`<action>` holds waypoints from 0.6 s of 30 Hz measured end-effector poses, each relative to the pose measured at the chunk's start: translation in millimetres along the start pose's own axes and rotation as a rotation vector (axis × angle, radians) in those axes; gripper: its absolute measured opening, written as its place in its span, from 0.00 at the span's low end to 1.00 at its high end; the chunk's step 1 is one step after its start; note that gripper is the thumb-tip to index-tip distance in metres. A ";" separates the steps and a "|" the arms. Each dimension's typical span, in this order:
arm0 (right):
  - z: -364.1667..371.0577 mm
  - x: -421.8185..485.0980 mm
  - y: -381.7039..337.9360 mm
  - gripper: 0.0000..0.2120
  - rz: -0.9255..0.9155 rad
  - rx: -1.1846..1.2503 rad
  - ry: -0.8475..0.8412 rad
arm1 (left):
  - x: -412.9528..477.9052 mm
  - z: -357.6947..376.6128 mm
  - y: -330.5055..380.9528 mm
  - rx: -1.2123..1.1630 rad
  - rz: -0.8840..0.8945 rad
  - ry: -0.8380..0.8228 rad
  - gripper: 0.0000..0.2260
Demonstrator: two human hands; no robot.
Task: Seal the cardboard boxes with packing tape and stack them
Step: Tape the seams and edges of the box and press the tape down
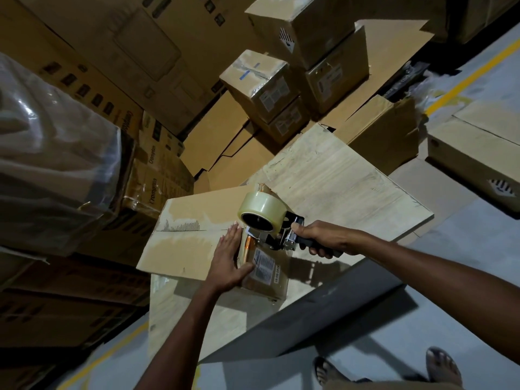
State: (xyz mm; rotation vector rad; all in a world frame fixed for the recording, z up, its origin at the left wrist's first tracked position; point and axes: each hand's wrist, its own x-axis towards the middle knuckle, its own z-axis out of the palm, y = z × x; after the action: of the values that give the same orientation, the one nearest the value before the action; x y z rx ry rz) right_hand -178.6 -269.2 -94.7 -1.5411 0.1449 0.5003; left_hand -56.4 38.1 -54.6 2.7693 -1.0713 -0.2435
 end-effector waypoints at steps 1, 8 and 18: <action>3.5 3.9 -4.6 0.34 0.001 0.013 -0.005 | 2.3 -2.5 -5.9 0.000 -0.004 0.001 0.46; 23.2 30.0 -1.6 0.37 0.160 0.431 -0.088 | 16.7 -9.7 -24.3 0.014 -0.050 0.005 0.47; -1.2 42.5 63.8 0.38 0.164 0.773 -0.088 | 15.9 -10.8 -21.6 0.048 -0.042 -0.003 0.49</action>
State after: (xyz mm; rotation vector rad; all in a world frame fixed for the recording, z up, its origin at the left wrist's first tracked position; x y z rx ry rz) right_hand -165.7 -264.1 -170.1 -0.7535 0.3532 0.5547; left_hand -28.5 44.1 -50.1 2.8370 -1.0337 -0.2306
